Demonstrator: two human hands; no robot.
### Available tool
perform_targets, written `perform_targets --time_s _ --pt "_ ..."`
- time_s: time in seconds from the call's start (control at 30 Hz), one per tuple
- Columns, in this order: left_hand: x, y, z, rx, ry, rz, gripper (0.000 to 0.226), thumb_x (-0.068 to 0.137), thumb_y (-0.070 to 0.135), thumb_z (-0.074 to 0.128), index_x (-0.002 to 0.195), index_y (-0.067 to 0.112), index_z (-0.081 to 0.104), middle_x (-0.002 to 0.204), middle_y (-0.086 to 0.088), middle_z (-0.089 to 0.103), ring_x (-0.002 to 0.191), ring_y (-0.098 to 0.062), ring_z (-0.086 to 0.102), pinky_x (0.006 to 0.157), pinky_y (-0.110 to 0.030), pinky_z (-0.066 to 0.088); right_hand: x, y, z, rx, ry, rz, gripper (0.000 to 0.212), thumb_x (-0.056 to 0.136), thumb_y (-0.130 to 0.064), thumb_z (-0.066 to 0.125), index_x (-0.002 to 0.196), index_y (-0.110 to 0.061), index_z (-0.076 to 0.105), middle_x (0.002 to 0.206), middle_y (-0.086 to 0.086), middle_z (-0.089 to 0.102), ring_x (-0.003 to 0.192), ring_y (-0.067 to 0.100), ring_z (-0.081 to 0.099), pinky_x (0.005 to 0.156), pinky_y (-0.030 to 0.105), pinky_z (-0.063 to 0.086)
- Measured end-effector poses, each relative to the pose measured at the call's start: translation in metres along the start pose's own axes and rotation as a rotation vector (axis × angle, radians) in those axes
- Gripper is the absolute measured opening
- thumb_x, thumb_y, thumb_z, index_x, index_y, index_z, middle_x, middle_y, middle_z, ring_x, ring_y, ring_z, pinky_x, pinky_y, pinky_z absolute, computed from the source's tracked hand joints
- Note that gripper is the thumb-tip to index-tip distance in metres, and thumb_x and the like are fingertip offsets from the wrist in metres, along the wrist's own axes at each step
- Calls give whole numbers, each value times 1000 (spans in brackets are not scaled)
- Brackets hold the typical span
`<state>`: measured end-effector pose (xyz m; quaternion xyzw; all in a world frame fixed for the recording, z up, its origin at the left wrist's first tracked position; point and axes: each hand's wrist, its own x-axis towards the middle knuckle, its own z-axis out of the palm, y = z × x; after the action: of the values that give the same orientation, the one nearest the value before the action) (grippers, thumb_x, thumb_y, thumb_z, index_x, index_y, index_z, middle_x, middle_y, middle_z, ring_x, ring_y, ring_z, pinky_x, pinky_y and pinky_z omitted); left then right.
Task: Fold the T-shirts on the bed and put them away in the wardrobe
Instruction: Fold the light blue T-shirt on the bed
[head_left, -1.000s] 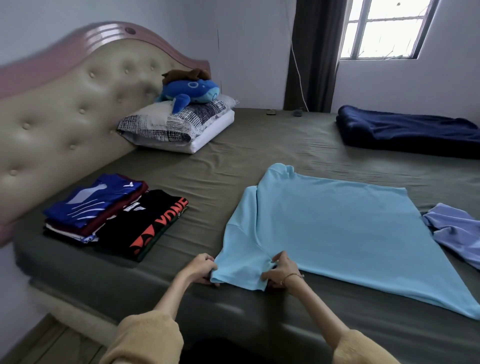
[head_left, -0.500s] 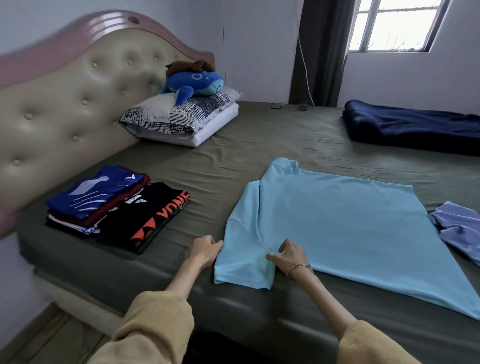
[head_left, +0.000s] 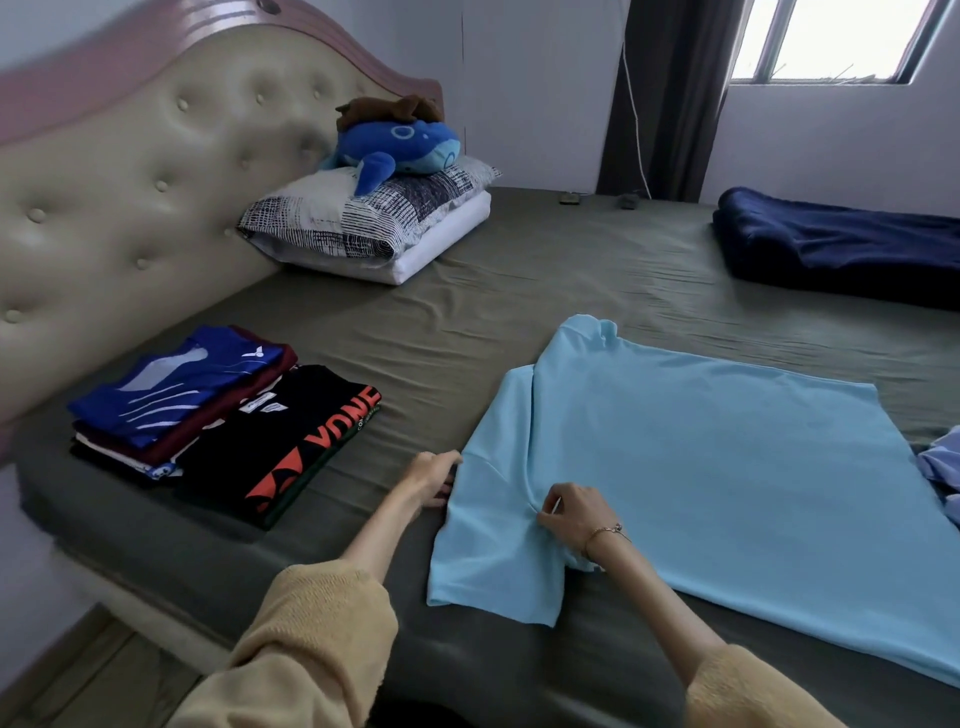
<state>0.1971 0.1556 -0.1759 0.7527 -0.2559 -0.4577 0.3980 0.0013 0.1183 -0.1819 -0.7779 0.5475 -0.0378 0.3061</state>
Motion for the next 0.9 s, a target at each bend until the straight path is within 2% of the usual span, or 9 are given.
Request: perform_targets --time_s 0.1,0.17,0.27,0.4,0.47,0.63,0.77,0.83,0.9 --pt "22 17 9 -101 -41 -40 15 91 22 51 97 9 58 77 -4 58 67 -15 54 59 -23 42 20 1 -6 -6 -40 -1 8 86 -26 56 79 -21 55 101 5 65 86 19 55 71 26 42" --pt "39 31 14 -73 -83 -84 23 90 30 53 103 12 58 81 -3 59 71 -16 55 62 -24 41 38 4 -10 -27 -141 18 17 83 -28 60 69 -22 51 83 3 68 78 19 60 73 26 47" --pt "60 48 18 -13 -173 -139 32 89 43 53 102 15 58 88 -3 59 83 -17 55 71 -27 42 52 5 -15 -3 -311 67 16 77 -29 62 66 -21 56 51 -7 61 46 7 58 75 33 55" --pt "80 68 21 -148 -316 -206 32 91 42 54 86 11 61 83 -8 61 75 -20 57 68 -29 47 63 6 -29 160 -502 129 20 86 -21 59 67 -15 53 42 -7 60 36 4 55 45 15 43" --pt "88 71 19 -220 -346 -238 30 90 38 57 83 10 65 82 -8 66 76 -22 60 69 -30 48 66 6 -36 225 -566 151 21 88 -19 56 68 -15 51 48 -6 63 41 3 58 43 13 41" --pt "105 55 16 -322 -144 -212 17 93 21 53 86 8 60 84 -9 62 73 -23 58 64 -29 46 74 10 -35 277 -625 176 21 88 -20 58 69 -15 54 55 -3 67 46 5 62 46 15 46" --pt "115 50 16 -509 -83 -167 25 90 31 55 83 8 61 69 -7 67 69 -22 57 59 -27 45 74 12 -36 314 -636 180 21 88 -20 60 69 -14 54 56 -2 68 48 6 63 47 14 46" --pt "125 50 18 -431 -47 -145 56 72 51 72 105 8 60 92 -6 68 84 -23 64 68 -27 50 74 13 -35 323 -632 178 22 88 -21 61 69 -14 55 57 -2 68 48 6 63 47 14 46" --pt "126 54 19 -169 89 -12 41 75 46 73 92 11 57 89 -1 58 82 -17 60 72 -26 47 74 14 -36 327 -625 174 22 88 -23 62 69 -14 55 57 -2 68 49 6 63 48 15 47"
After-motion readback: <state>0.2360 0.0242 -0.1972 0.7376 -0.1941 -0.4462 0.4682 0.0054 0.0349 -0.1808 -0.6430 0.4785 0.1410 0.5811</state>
